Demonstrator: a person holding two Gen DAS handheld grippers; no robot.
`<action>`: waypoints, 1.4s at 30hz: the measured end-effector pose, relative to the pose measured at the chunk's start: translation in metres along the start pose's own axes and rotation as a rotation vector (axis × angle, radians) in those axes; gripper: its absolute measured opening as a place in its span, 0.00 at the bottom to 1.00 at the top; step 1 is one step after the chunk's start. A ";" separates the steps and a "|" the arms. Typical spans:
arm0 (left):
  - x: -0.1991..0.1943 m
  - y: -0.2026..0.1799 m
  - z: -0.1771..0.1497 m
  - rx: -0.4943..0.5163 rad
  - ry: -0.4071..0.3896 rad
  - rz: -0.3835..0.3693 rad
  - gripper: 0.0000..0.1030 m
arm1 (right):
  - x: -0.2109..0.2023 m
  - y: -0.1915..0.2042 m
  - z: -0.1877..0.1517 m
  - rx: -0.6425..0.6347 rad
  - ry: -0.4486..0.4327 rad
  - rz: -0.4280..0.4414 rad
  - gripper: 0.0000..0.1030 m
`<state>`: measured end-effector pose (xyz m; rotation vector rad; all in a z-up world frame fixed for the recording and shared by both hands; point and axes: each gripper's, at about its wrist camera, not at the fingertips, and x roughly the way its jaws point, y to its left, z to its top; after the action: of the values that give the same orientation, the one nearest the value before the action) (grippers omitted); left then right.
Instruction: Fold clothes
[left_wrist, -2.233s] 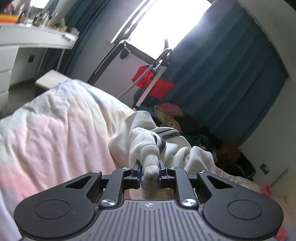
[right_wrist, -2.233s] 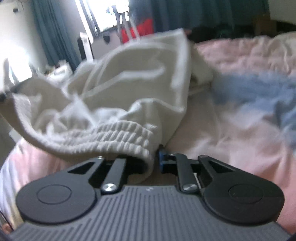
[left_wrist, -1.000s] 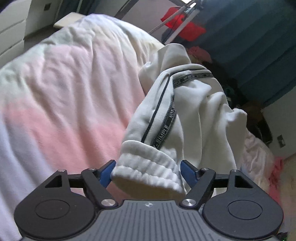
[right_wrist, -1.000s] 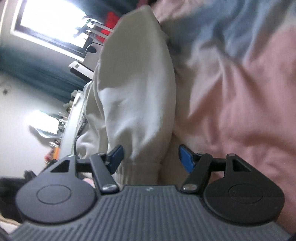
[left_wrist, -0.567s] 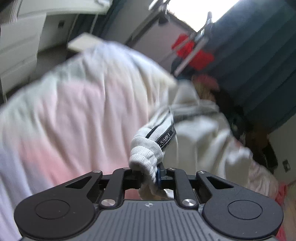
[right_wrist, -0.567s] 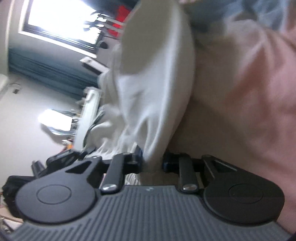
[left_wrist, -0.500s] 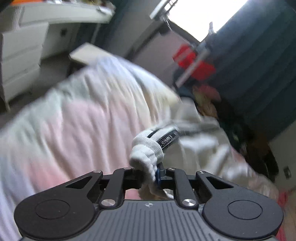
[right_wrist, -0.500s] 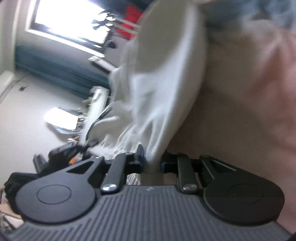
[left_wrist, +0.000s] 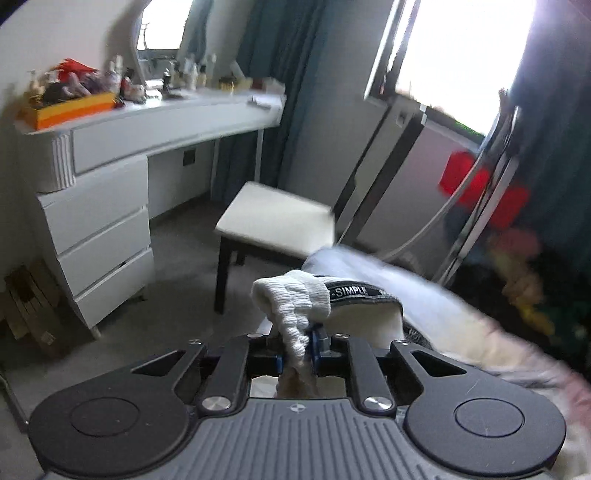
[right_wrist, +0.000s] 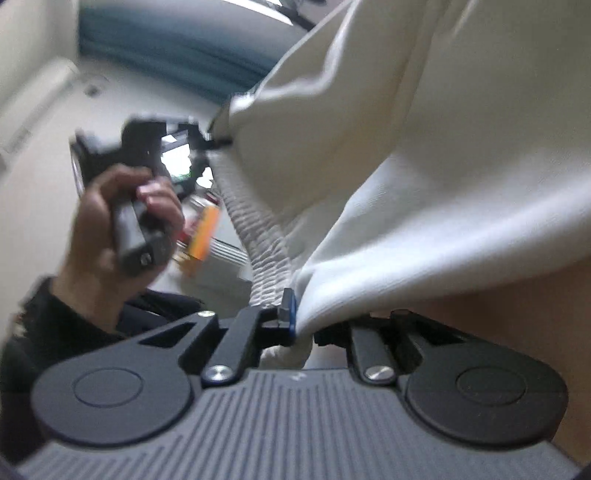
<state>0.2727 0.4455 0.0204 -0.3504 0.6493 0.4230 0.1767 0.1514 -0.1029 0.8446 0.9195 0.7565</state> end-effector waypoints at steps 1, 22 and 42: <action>0.015 0.000 -0.004 0.019 0.014 0.005 0.16 | 0.010 0.000 0.000 -0.017 0.023 -0.037 0.13; -0.183 -0.020 -0.050 0.174 -0.115 -0.141 0.79 | -0.156 0.107 -0.042 -0.486 -0.184 -0.238 0.84; -0.280 -0.256 -0.228 0.394 -0.193 -0.407 0.80 | -0.400 0.011 0.011 -0.686 -0.684 -0.557 0.83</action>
<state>0.0803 0.0509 0.0769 -0.0592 0.4442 -0.0637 0.0213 -0.1821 0.0544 0.1720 0.2086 0.2168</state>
